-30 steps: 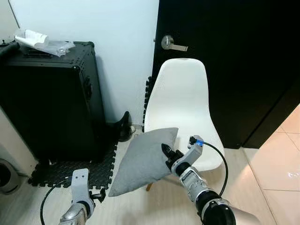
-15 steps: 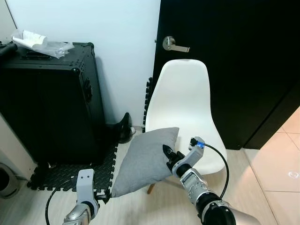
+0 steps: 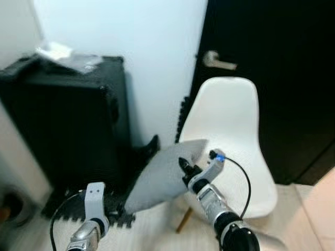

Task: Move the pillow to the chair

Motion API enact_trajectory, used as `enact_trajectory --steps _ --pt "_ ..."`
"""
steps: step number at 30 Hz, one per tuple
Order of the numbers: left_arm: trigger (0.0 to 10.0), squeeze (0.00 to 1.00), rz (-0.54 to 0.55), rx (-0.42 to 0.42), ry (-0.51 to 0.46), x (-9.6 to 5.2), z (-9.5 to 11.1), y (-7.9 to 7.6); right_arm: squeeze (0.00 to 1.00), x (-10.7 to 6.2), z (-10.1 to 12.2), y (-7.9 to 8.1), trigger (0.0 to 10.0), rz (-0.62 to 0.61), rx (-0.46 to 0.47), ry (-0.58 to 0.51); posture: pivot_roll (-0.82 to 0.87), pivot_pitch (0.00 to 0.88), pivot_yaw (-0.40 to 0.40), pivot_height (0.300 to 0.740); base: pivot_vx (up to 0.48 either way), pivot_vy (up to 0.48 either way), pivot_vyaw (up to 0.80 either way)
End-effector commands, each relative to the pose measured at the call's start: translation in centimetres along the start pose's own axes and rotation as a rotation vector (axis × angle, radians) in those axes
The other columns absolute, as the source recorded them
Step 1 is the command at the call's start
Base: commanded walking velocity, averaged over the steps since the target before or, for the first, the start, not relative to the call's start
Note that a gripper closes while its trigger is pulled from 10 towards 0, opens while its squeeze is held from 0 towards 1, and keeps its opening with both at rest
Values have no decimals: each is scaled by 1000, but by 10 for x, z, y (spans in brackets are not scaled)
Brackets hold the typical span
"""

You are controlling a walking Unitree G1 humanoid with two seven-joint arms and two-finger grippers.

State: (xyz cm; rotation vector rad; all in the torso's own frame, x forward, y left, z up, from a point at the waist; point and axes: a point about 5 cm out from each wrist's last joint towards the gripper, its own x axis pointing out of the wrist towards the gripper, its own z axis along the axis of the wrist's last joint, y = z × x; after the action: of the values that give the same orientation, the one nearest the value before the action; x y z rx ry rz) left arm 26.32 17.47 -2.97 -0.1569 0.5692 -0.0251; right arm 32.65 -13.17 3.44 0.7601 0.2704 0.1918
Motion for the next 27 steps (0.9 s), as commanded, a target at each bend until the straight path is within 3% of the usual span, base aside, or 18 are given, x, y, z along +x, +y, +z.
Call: enact_trajectory --steps 1,18,27 --pt "10000 0 -15 -7 4 0 -2 -4 0 5 16 5 10000 35 -16 -81 143 0 -35 724 480 0 0" --pt "10000 0 -46 5 0 3 1 -13 0 8 22 9 10000 46 -29 -93 142 0 -42 724 480 0 0" --pt "10000 0 -92 35 -15 5 3 -25 0 8 31 7 10000 20 -41 -114 148 0 -55 724 95 0 0"
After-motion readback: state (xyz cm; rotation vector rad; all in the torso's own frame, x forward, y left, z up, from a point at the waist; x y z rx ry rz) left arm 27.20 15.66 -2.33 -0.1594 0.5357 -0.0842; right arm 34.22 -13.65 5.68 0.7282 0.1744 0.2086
